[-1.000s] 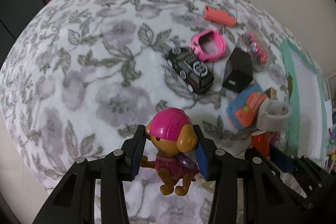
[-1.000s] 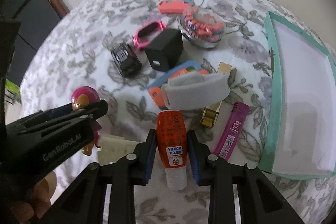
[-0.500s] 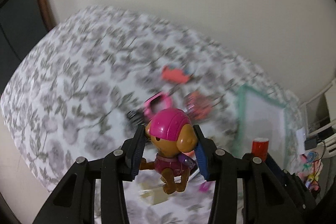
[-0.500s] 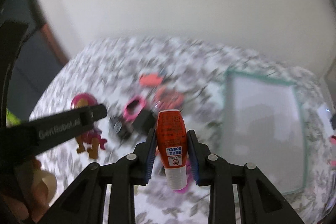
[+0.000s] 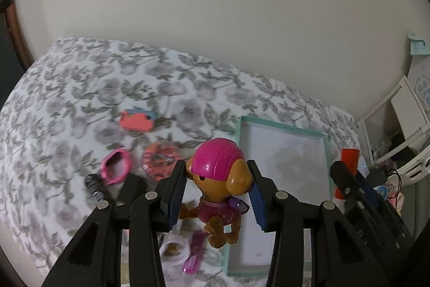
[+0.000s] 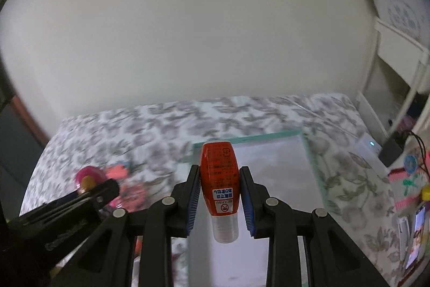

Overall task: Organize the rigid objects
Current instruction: 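Carry the puppy figure and glue stick over the teal-rimmed tray with both tools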

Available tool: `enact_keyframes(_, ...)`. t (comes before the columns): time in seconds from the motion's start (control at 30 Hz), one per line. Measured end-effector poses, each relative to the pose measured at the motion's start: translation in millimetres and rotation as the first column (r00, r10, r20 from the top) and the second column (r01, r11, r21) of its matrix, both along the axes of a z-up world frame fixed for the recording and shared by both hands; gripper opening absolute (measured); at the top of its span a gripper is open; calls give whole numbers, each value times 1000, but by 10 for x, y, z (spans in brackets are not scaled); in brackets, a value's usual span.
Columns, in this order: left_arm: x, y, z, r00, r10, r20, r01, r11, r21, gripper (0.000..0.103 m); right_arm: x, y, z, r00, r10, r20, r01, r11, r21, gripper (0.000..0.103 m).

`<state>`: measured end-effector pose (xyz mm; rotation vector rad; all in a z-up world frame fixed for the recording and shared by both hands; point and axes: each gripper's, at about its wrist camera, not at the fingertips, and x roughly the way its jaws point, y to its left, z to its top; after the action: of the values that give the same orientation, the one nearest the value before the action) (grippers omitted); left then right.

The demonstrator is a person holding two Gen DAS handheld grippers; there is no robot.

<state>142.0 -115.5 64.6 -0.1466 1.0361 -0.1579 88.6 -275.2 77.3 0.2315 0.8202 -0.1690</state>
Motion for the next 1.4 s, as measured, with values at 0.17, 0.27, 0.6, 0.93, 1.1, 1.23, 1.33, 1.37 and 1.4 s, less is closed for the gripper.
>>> enact_keyframes(0.17,180,-261,-236,999,-27,-21,26,1000,-12,46,84,-289,-143,999,-43,-18,42,999,-26,31)
enact_keyframes(0.27,265,-464,-448,997,-62,-41,62,998,-8,46,142,-419,-304,999,-31,-28,30,999,-14,31)
enact_keyframes(0.6,358,-797,-1000,987,-128,-96,128,992,-12,46,293,-647,-950,982,-112,-150,105,993,-52,31)
enact_keyframes(0.93,347,-909,-1255,981,-168,-93,169,986,9,46,281,-685,-1145,974,-137,-181,123,989,-85,31)
enact_keyframes(1.1,325,-956,-1264,980,-186,-69,189,981,34,46,271,-712,-1249,968,-143,-207,129,988,-82,31)
enact_keyframes(1.23,319,-985,-1284,977,-200,-75,203,979,26,46,257,-752,-1327,962,-152,-227,140,988,-69,31)
enact_keyframes(1.33,321,-988,-1319,975,-206,-82,208,978,22,46,245,-779,-1379,958,-156,-239,147,988,-55,31)
enact_keyframes(1.37,322,-989,-1326,975,-209,-81,211,977,22,46,244,-784,-1396,957,-156,-245,148,988,-50,31)
enact_keyframes(1.4,324,-986,-1327,974,-210,-82,212,977,19,46,243,-789,-1417,955,-157,-250,150,988,-47,31)
